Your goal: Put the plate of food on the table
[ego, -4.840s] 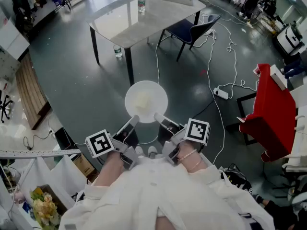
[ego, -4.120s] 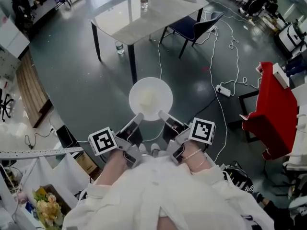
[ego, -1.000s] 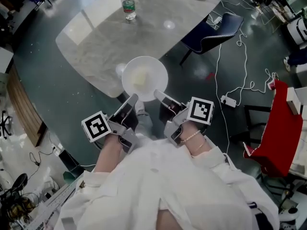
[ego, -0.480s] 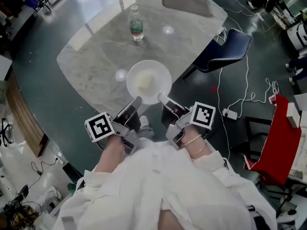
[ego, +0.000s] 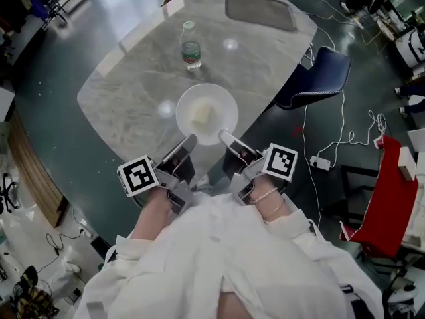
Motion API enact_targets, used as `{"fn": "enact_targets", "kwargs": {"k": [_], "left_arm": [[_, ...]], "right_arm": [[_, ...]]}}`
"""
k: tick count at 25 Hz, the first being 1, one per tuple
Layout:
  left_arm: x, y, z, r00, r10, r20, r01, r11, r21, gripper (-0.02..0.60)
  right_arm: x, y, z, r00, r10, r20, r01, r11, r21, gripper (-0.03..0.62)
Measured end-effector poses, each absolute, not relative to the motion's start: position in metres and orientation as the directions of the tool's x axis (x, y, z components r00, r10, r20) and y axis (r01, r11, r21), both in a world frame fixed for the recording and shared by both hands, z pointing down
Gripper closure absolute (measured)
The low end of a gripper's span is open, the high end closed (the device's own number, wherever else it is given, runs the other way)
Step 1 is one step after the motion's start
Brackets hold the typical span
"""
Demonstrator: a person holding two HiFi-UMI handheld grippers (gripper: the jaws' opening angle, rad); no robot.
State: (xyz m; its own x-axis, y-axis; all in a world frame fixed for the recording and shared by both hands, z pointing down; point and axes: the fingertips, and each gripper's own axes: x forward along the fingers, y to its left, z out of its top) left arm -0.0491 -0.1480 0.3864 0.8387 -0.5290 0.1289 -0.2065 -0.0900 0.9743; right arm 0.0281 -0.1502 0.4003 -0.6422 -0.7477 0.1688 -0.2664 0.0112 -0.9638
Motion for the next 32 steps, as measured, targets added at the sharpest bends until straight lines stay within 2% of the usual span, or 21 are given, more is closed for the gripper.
{"fn": "enact_targets", "kwargs": {"k": [16, 32], "left_arm": [[-0.032, -0.184, 0.395, 0.796, -0.588, 0.142, -0.196, -0.028, 0.980, 0.554], [-0.023, -0.198, 0.434, 0.765, -0.594, 0.251, -0.231, 0.110, 0.967, 0.554]], "right_arm": [[0.045, -0.194, 0.405, -0.693, -0.682, 0.236, -0.317, -0.006, -0.949, 0.580], [0.051, -0.209, 0.449, -0.727, -0.596, 0.340, -0.330, -0.130, -0.935, 0.579]]}}
